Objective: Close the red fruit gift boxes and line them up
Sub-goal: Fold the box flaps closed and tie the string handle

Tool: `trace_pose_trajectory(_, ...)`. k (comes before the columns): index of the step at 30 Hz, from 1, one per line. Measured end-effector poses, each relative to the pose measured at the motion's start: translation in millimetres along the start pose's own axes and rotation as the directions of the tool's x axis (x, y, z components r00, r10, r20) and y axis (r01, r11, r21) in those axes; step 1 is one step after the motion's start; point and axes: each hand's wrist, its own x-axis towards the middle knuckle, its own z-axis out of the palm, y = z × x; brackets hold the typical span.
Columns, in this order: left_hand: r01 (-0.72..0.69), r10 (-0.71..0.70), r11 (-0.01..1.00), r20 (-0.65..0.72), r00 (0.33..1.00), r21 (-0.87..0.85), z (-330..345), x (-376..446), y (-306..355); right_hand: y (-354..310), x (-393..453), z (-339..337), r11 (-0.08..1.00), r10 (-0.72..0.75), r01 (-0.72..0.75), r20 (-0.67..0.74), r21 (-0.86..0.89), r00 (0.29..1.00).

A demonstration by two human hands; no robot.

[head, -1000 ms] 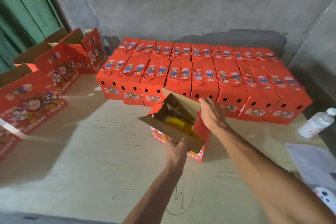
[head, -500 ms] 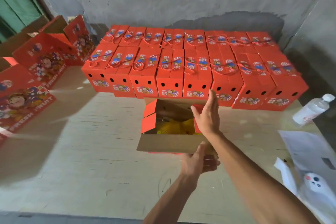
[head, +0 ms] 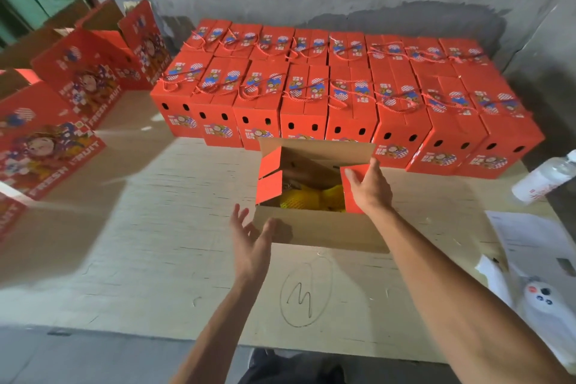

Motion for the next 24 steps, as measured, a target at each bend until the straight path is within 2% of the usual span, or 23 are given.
trace_pose_trajectory(1,-0.112,0.107,0.987,0.046,0.993,0.118,-5.8,0.8,3.0,1.8,0.1,-0.6,1.000,0.012,-0.012,0.016,0.002,1.000)
trace_pose_trajectory(2,-0.250,0.228,0.929,0.113,0.967,0.271,-12.2,3.2,6.8,3.3,0.4,-1.1,0.999,0.033,-0.033,0.033,0.008,0.999)
trace_pose_trajectory(3,-0.388,0.332,0.826,0.202,0.921,0.409,-18.5,7.8,10.1,5.2,0.2,-1.1,0.998,0.055,-0.056,0.046,0.018,0.997)
trace_pose_trajectory(4,-0.482,0.376,0.721,0.302,0.876,0.498,-23.4,15.4,13.9,7.1,-0.1,-0.7,0.997,0.072,-0.073,0.051,0.029,0.996)
trace_pose_trajectory(5,-0.514,0.343,0.661,0.388,0.855,0.547,-26.4,24.0,20.2,8.3,-0.7,-0.2,0.996,0.075,-0.077,0.047,0.034,0.996)
trace_pose_trajectory(7,-0.482,0.201,0.647,0.478,0.855,0.591,-24.3,40.3,38.8,8.3,-5.4,-0.8,0.998,0.035,-0.035,0.009,0.042,0.999)
trace_pose_trajectory(8,-0.472,0.172,0.650,0.490,0.854,0.595,-18.7,48.8,48.6,8.1,-8.4,-1.8,0.998,-0.009,0.011,-0.024,0.068,1.000)
trace_pose_trajectory(10,-0.470,0.196,0.690,0.484,0.853,0.551,-0.9,62.6,62.3,8.7,-15.1,-4.5,0.980,-0.112,0.126,-0.091,0.157,0.989)
trace_pose_trajectory(12,-0.456,0.203,0.732,0.477,0.855,0.505,20.3,71.1,63.2,9.0,-18.1,-7.2,0.965,-0.141,0.166,-0.131,0.204,0.981)
trace_pose_trajectory(13,-0.466,0.199,0.687,0.473,0.858,0.557,28.9,73.5,57.1,8.8,-17.8,-7.9,0.966,-0.127,0.155,-0.143,0.208,0.982)
trace_pose_trajectory(16,-0.536,0.217,0.346,0.490,0.844,0.770,40.2,77.8,30.9,7.8,-16.9,-4.6,0.966,-0.107,0.150,-0.205,0.211,0.973)
trace_pose_trajectory(17,-0.546,0.231,0.299,0.496,0.837,0.783,40.3,79.0,26.5,8.5,-16.6,-3.9,0.965,-0.114,0.161,-0.217,0.208,0.969)
trace_pose_trajectory(18,-0.556,0.264,0.306,0.492,0.830,0.773,39.7,81.3,24.2,9.6,-16.4,-4.0,0.963,-0.120,0.168,-0.221,0.209,0.968)
trace_pose_trajectory(21,-0.608,0.421,0.441,0.446,0.790,0.660,34.5,87.1,21.8,13.1,-17.6,-6.7,0.953,-0.118,0.163,-0.184,0.254,0.976)
trace_pose_trajectory(24,-0.626,0.517,0.555,0.362,0.776,0.548,30.9,84.9,22.1,11.0,-21.4,-11.7,0.925,-0.117,0.138,-0.082,0.354,0.990)
